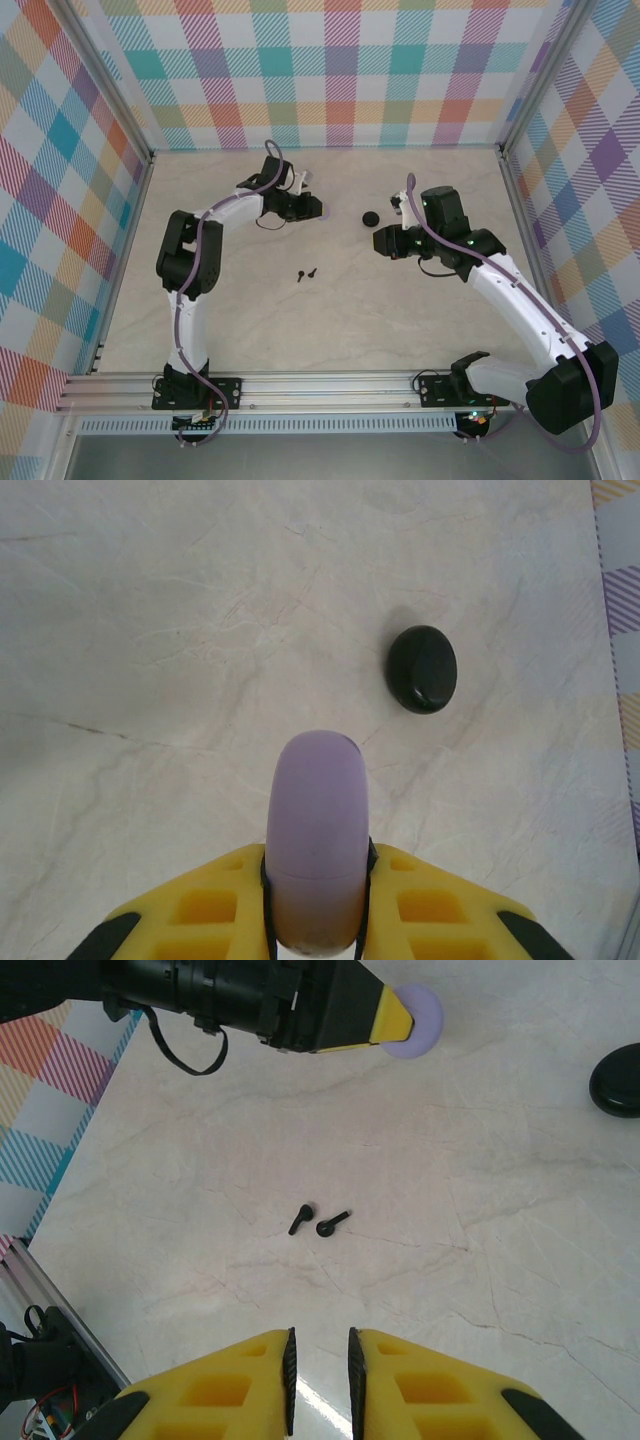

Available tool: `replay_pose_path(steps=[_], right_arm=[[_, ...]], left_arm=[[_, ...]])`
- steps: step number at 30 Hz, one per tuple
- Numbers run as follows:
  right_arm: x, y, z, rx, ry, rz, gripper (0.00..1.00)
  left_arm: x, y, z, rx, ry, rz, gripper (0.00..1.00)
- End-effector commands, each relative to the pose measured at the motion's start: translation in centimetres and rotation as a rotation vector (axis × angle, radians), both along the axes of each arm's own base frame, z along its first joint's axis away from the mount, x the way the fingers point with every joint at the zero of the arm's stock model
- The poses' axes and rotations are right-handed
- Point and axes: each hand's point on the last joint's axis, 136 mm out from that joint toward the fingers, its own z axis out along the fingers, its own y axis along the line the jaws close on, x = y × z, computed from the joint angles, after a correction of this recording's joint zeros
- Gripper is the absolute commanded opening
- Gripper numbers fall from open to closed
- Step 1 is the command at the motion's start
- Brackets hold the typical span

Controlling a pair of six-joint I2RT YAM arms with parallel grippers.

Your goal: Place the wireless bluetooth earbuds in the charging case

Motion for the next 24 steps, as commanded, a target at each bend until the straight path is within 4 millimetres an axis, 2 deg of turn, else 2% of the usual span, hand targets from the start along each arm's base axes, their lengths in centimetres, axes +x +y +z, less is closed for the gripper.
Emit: replay_pose_path(steps=[1,9,12,16,24], right_arm=[[-0.5,-0.1,-0.7,-0.008,0.02,0.006,0.24],[-0.6,-0.2,-1.4,-0.02,0.046,-0.004,0.25],[-0.7,-0.4,-1.6,-0.027,0.05,-0.01,0.26],[-0.7,-0.7,-1.8,-0.04,0.05,-0.023,0.26],[-0.6,-1.4,-2.5,-0.08,0.059,-0.053,0.3]], left_arm=[[0.6,-0.6,-0.1,-0.046,0.037,0.008,0.19],[2.2,-1.3,-2.2,-0.054,0.057,0.015,0.2],[2.2,-1.1,-3.3,-0.03,0.099,0.021,0.22],[2.4,-1.0,-4.0,-0.017,0.118,0.029,0.29],[2.4,0.4,-4.6,0.084,0.13,0.062,0.54]])
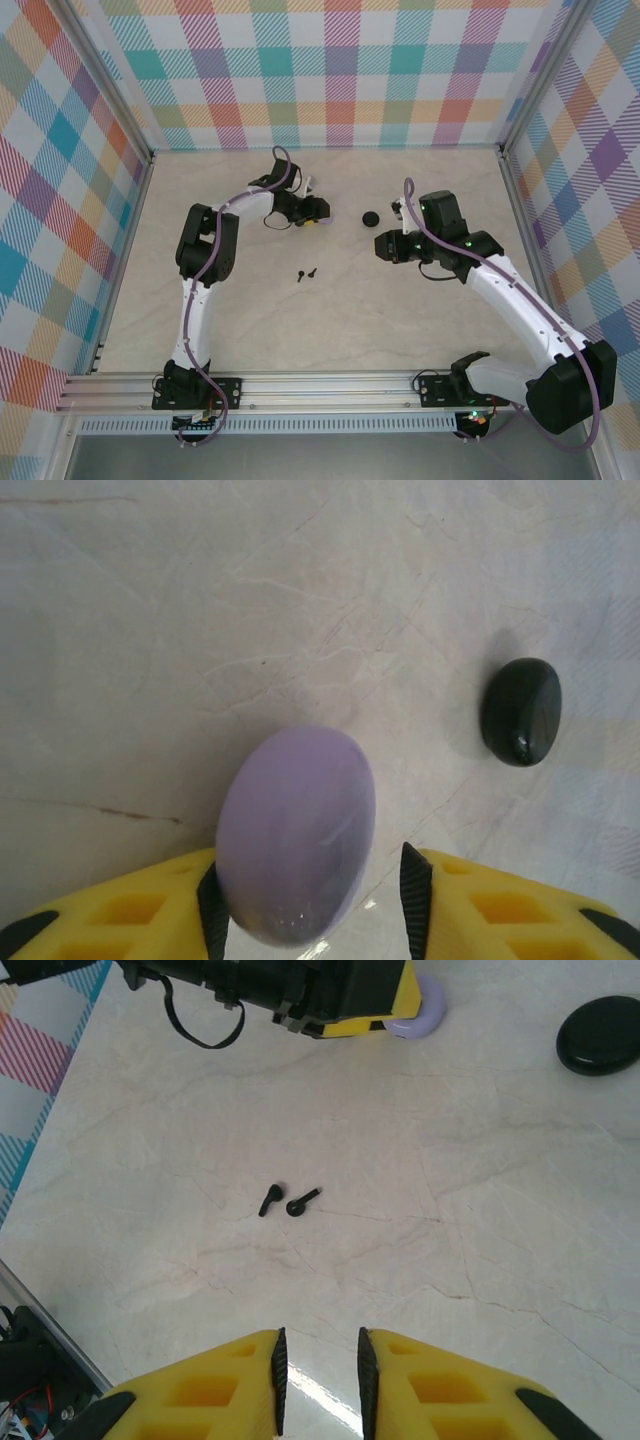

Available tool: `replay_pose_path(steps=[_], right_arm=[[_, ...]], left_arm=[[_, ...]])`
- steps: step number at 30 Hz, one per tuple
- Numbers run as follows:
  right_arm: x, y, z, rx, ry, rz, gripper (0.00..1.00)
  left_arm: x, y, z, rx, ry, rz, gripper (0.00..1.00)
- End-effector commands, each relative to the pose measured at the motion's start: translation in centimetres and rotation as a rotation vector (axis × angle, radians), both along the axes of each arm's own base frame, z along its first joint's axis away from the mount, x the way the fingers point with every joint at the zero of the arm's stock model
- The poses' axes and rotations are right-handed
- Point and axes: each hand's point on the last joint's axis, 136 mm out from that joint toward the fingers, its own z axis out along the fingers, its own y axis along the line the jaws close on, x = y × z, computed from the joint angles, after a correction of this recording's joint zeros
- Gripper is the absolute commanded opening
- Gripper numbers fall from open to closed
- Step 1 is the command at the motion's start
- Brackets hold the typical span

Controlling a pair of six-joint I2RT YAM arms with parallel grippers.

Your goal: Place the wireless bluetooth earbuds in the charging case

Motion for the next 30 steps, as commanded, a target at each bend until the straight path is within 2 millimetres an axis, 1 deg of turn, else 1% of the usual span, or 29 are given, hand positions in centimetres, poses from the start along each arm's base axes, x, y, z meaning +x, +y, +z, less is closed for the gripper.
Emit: replay_pose_path(steps=[1,3,5,10,11,13,16,19,23,24,27,30], right_arm=[[-0.3,-0.6,-0.8,-0.035,0.02,-0.019,0.31],[-0.1,-0.9,-1.2,-0.059,0.028,-0.033,0.33],[0.1,-1.1,-1.5,-0.08,0.036,-0.042,0.37],[1.0,-1.7,-2.7,-0.155,0.064,-0.061,0.4],[1.3,-1.8,-3.1,-0.175,0.074,-0.062,0.4],[1.8,-2.0,-3.8,-0.207,0.092,-0.07,0.43],[3.0,-2.0,-4.9,-0.256,0.124,-0.081,0.47],[4.3,-1.7,-6.1,-0.291,0.152,-0.071,0.51],[6.9,-1.4,-7.6,-0.335,0.187,-0.067,0.57],[7.6,-1.4,-8.1,-0.347,0.199,-0.067,0.59],[9.7,-1.4,-9.5,-0.371,0.237,-0.073,0.61],[11.6,-1.2,-10.8,-0.394,0.276,-0.066,0.64]], left_arm=[[0.2,1.3,0.1,0.072,0.007,0.021,0.56],[0.2,2.2,0.5,0.118,-0.012,0.031,0.62],[0.1,2.9,1.2,0.156,-0.035,0.039,0.65],[-0.9,4.9,3.9,0.22,-0.116,0.064,0.68],[-1.4,5.3,4.1,0.231,-0.121,0.071,0.68],[-2.3,6.0,5.4,0.24,-0.146,0.082,0.69],[-4.4,6.8,7.2,0.239,-0.161,0.087,0.69],[-6.8,7.6,9.0,0.22,-0.176,0.106,0.7],[-10.2,8.5,11.6,0.199,-0.199,0.127,0.7],[-11.1,8.4,12.3,0.186,-0.21,0.117,0.7],[-13.4,7.8,14.1,0.157,-0.235,0.08,0.7],[-15.1,7.7,15.6,0.127,-0.257,0.068,0.71]])
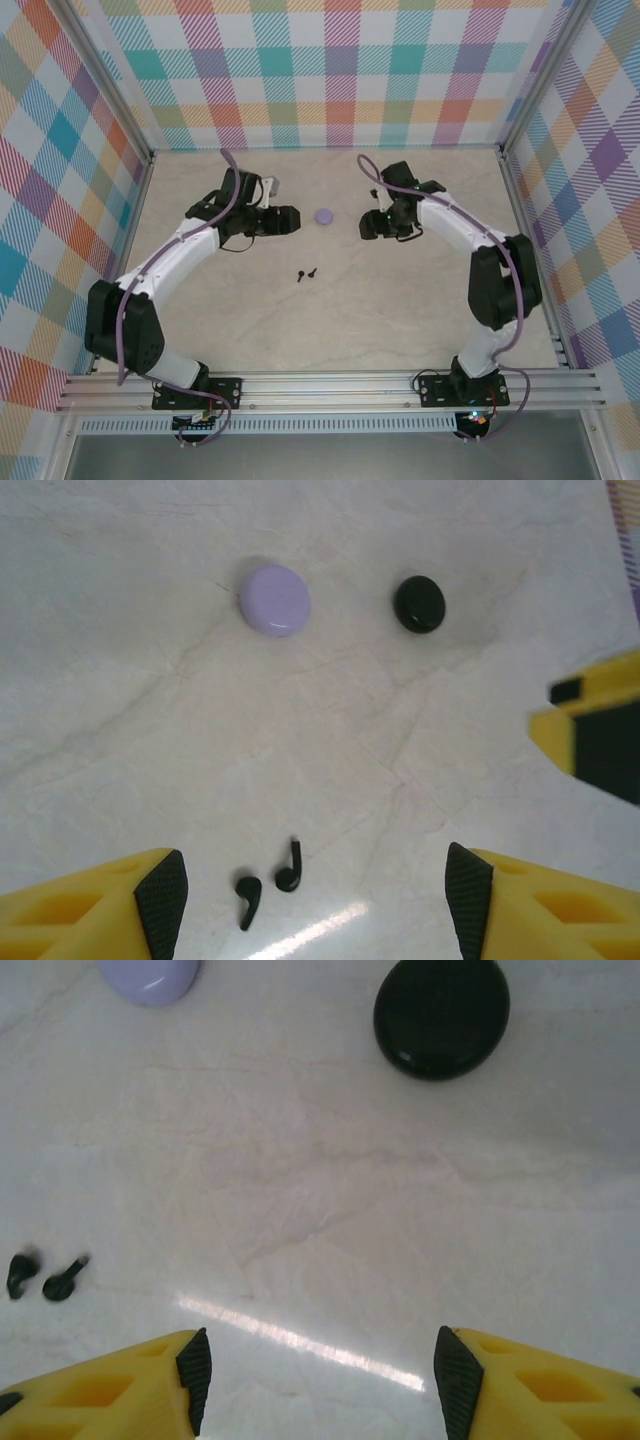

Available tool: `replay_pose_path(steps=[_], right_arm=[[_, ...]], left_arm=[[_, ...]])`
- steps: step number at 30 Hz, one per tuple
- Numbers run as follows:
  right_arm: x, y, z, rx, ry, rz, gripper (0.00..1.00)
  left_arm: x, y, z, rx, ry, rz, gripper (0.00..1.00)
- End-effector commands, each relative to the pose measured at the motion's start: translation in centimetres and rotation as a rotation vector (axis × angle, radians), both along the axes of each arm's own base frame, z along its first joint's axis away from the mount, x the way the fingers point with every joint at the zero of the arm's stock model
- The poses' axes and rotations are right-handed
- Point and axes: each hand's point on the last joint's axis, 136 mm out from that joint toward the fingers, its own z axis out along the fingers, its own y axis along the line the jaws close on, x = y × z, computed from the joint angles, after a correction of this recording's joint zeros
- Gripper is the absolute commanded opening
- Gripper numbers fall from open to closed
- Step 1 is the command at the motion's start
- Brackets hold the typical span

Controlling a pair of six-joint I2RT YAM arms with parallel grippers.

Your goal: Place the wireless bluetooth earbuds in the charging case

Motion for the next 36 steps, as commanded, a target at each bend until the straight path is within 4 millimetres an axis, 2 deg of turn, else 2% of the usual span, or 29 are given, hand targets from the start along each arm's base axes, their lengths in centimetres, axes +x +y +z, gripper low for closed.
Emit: replay_pose_path(steps=[1,8,19,26,36], right_arm=[[1.7,-0.4,-0.9,-0.044,0.04,0.015,0.65],[5.5,-0.9,-2.7,-0.112,0.068,-0.005,0.72],[9.4,-0.6,-4.9,-0.134,0.113,-0.011,0.72],[10.5,-0.3,-6.2,-0.145,0.144,-0.022,0.72],[10.7,-0.2,-7.8,-0.161,0.191,-0.026,0.69]], left_arm=[[-2.7,-0.2,1.0,-0.02,0.014,-0.03,0.71],[-5.7,0.2,1.3,-0.031,0.036,-0.025,0.71],[-6.9,0.2,0.6,-0.024,0.065,0.01,0.71],[-7.3,0.5,0.8,-0.005,0.064,0.011,0.71],[-7.5,0.8,0.5,0.009,0.069,0.013,0.71]])
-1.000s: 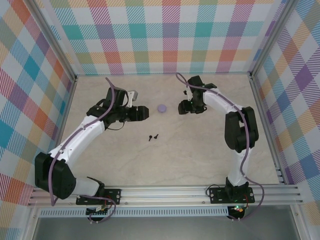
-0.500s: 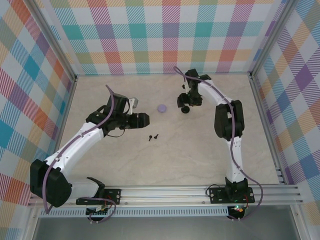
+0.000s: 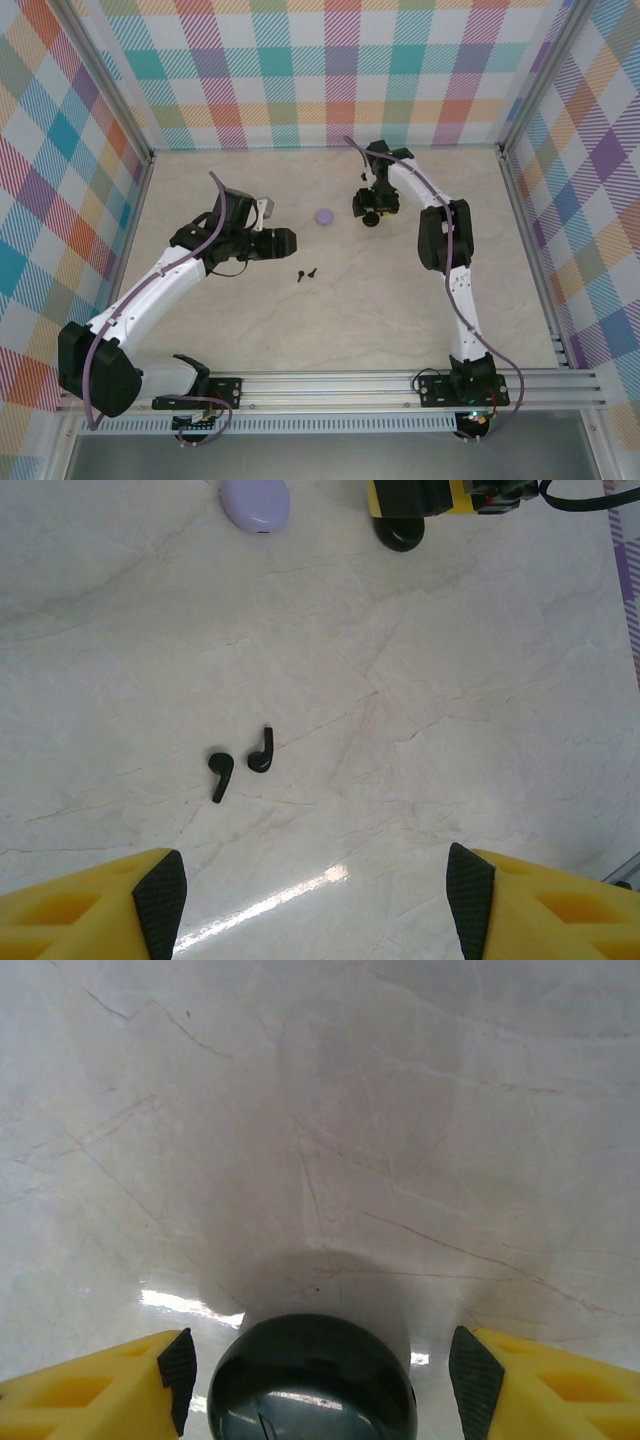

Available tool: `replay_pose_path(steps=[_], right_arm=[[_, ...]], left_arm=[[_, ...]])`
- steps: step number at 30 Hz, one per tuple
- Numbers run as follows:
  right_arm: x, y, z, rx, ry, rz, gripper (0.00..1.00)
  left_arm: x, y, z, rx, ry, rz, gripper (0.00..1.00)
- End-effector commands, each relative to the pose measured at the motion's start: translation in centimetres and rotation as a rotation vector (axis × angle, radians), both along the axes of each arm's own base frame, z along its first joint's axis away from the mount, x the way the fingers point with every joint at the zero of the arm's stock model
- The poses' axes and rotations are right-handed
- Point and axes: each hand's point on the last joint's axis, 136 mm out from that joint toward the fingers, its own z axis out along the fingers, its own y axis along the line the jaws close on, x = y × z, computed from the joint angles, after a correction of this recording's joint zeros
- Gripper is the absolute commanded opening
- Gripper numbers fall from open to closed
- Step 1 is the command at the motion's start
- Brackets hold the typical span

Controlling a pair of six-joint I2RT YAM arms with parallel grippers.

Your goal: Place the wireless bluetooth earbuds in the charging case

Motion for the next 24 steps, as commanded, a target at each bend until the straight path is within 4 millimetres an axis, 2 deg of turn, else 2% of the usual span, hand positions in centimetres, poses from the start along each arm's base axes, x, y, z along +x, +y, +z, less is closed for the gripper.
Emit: replay_pose_path(steps=[1,11,14,20,24], right_arm=[[-0.5,-0.4,-0.1,-0.016,0.035,-0.003,0.69],[-1.3,-0.3,-0.9,-0.012,0.077,0.002,0.65],[-1.6,-0.3,-1.2,-0.02,0.09,-0.003,0.61],[-2.1,-0.2,-0.5,-0.016,0.089,-0.019,0.53],[-3.1,0.0,0.2,-0.001,0.091,-0.036,0.51]], left_arm=[[-0.9,0.2,-0.1,0.012,0.009,-0.001,0.71],[-1.0,0.3,-0.5,0.016,0.017,0.002,0.71],[-1.0,0.3,-0.5,0.017,0.017,0.001,0.71],[-1.1,0.4,-0.5,0.015,0.019,0.002,0.71],[-1.2,0.4,-0.6,0.014,0.016,0.001,0.71]])
